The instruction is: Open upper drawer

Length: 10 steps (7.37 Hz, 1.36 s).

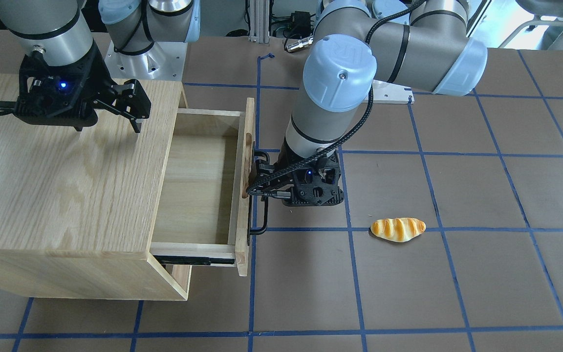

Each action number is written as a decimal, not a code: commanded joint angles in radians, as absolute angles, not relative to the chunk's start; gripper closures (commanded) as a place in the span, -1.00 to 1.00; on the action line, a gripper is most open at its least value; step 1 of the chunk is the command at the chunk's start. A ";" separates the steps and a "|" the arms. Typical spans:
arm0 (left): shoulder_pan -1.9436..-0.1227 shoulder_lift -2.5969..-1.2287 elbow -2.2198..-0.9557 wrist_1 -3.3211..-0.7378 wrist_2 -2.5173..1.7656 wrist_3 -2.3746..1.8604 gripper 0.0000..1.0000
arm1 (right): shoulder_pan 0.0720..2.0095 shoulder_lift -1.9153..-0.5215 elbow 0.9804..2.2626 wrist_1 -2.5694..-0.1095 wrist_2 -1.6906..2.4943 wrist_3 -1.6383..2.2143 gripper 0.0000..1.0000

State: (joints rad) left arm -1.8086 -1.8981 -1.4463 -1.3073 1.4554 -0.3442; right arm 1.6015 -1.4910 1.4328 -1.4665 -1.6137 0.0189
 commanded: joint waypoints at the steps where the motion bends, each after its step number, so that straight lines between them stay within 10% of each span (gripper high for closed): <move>1: -1.789 -1.891 -1.453 -1.322 1.456 -0.327 -1.00 | 1.601 -1.491 1.434 -1.466 -1.614 0.018 -1.00; 10: -1.737 -1.872 -1.439 -1.422 1.493 -0.255 -1.00 | 1.601 -1.491 1.433 -1.466 -1.614 0.018 -1.00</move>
State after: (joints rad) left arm -1.7454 -1.8754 -1.4487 -1.3904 1.4925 -0.2604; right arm 1.6015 -1.4910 1.4328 -1.4665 -1.6138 0.0191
